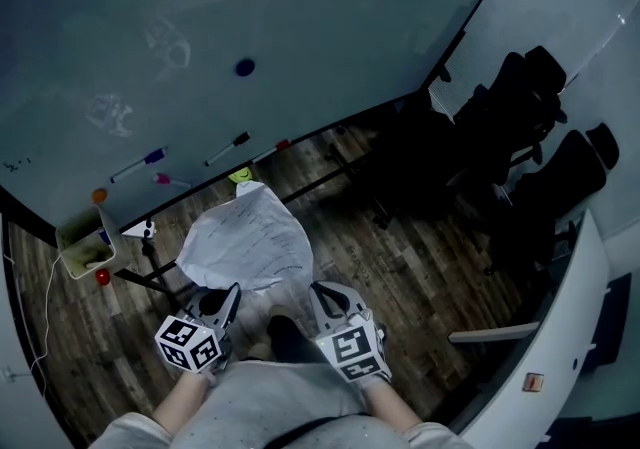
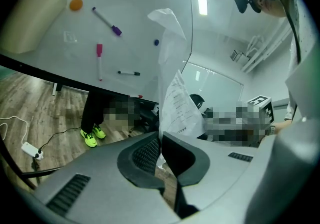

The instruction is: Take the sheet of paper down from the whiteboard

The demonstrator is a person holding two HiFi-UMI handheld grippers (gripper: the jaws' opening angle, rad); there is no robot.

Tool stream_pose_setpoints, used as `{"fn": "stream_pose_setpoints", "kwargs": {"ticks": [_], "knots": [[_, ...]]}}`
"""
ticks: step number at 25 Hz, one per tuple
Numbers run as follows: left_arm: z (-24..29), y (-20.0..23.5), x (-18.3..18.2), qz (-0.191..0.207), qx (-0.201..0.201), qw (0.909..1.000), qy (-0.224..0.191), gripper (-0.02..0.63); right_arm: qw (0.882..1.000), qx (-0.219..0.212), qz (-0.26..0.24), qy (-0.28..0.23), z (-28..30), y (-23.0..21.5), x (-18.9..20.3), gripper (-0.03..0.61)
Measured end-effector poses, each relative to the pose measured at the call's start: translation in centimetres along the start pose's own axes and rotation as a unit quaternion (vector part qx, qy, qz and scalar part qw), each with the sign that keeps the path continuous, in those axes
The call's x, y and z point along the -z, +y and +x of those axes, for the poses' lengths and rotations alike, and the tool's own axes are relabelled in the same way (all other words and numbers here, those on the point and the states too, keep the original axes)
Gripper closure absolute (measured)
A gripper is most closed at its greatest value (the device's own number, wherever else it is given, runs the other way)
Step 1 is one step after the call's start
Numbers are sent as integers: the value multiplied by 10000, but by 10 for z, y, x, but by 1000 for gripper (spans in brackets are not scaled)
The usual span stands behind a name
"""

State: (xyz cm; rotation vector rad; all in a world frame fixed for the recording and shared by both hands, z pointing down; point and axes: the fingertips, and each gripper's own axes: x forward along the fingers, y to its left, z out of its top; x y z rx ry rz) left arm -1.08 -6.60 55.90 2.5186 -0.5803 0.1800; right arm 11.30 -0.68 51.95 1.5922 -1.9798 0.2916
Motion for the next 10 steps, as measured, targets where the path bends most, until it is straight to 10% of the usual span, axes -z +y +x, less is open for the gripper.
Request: {"fn": "stream_pose_setpoints", "kwargs": {"ticks": [10], "knots": [[7,-11,11,-199,192,9996,82,595,9995,151,269,94,-12,-4,16,558]]}}
